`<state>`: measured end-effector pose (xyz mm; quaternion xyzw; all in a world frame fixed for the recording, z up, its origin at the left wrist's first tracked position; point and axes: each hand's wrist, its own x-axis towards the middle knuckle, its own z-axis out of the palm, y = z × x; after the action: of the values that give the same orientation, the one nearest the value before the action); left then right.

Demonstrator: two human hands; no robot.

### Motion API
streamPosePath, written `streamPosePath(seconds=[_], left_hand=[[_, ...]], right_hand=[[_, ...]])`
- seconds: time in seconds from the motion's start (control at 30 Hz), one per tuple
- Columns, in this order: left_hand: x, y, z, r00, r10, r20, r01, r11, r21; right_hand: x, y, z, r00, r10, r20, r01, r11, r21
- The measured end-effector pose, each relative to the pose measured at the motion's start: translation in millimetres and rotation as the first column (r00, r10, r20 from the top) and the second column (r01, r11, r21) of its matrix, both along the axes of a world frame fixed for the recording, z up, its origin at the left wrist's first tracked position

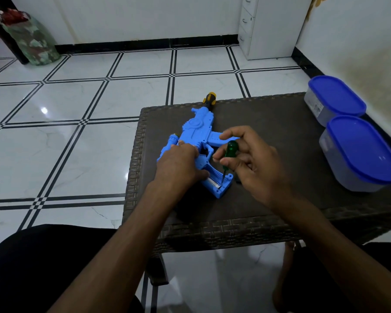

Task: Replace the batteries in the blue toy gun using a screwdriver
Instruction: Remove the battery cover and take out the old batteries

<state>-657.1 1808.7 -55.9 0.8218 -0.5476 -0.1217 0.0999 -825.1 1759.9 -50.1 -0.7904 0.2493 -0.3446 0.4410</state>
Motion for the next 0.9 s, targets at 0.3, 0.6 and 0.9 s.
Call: streamPosePath(seconds=[0.3,0.6,0.9], left_hand=[[-0.4,-0.3,-1.1,1.000,-0.008,-0.002,0.008,1.000,-0.004],[-1.4,0.6,1.8,1.000,-0.001,-0.019,0.001,1.000,-0.012],[1.0,-1.6,-2.9,1.000,-0.003,0.001,0.003,1.000,-0.019]], right_hand=[[-3.0,0.3,-1.3,0.998,0.020,-0.052,-0.016,0.996,0.089],[-3.9,9.6,-10.6,0.997,-0.034,0.062,0.030,0.997,0.067],[4.0,1.4,-1.7,0.995,0.014,-0.103,-0.017,0.999,-0.028]])
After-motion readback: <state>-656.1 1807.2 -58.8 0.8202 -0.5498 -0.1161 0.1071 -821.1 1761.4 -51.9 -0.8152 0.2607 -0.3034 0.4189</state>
